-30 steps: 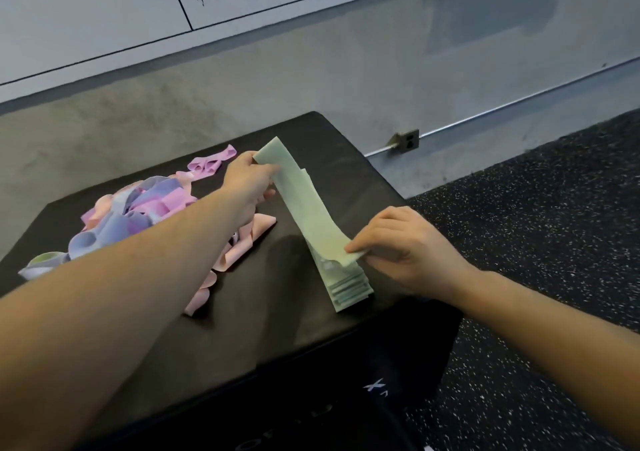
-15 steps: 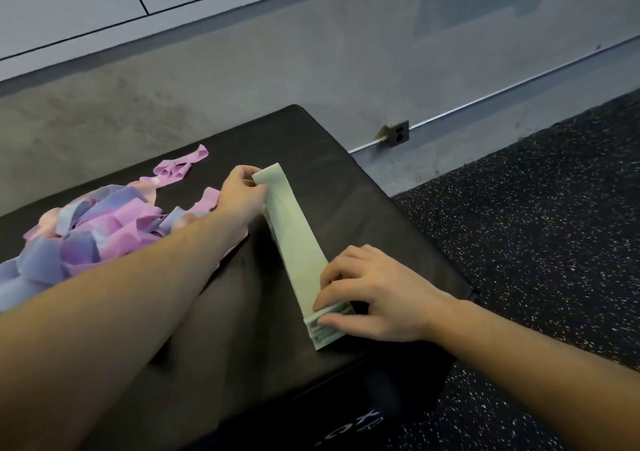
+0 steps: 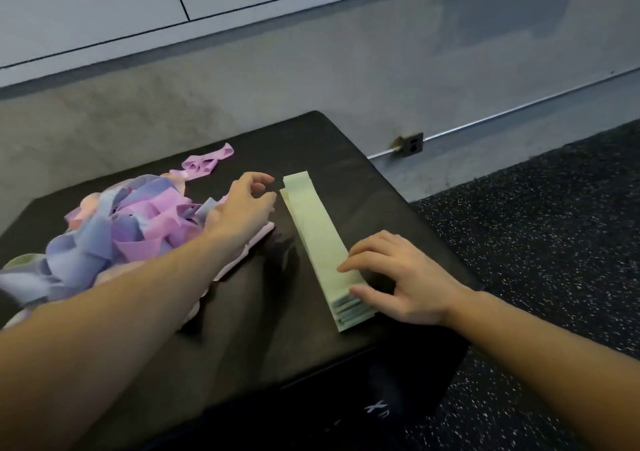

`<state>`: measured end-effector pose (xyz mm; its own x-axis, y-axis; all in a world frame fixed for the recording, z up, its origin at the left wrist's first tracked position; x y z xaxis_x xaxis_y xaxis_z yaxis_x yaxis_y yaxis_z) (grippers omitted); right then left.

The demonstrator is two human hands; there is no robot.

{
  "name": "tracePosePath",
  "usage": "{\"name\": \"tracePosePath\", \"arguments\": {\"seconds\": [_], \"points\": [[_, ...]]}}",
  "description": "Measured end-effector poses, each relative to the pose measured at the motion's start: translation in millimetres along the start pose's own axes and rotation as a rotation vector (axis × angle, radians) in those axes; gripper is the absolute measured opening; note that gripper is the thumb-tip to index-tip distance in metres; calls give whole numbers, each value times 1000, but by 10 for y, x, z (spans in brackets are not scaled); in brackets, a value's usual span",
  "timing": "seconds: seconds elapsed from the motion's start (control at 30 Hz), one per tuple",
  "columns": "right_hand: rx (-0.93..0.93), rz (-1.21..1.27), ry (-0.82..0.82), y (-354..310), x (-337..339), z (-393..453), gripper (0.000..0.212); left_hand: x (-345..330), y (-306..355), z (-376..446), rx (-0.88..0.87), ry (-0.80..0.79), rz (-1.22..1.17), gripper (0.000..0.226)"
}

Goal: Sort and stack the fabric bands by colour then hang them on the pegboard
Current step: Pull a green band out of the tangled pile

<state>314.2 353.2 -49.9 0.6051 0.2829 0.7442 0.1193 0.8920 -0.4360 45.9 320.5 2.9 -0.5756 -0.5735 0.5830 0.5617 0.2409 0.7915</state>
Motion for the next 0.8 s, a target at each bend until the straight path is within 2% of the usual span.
{"name": "tracePosePath", "arguments": {"seconds": [0.13, 0.33, 0.53, 0.63, 0.73, 0.8], "points": [[45, -64, -5, -227, 144, 124, 27, 414, 66, -487, -162, 3, -2, 21], [147, -79, -59, -892, 48, 577, 23, 1276, -309, -1088, -258, 58, 52, 29], [168, 10, -172, -1589, -348, 1104, 33, 2093, -977, -1519, -142, 236, 107, 23], [140, 12, -242, -1809, -648, 1334, 37, 2387, -1369, -1776, -175, 259, 310, 18], [163, -49, -291, -1987, -932, 1497, 30, 2429, -1697, -1990, -209, 165, 539, 45], [194, -31, -353, -2186, -1181, 1627, 32, 2457, -1860, -2048, -160, 110, 590, 57]]}}
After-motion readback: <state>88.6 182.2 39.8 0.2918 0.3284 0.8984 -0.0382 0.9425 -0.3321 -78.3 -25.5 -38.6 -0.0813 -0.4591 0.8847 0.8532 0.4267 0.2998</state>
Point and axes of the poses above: each hand's wrist, its own z-axis towards the middle knuckle, its own x-axis out of the back of the hand, y = z × x, the point moved 4 cm from there along z, towards the middle knuckle, and after that the axes turned 4 degrees about -x, right-handed, at the moved point
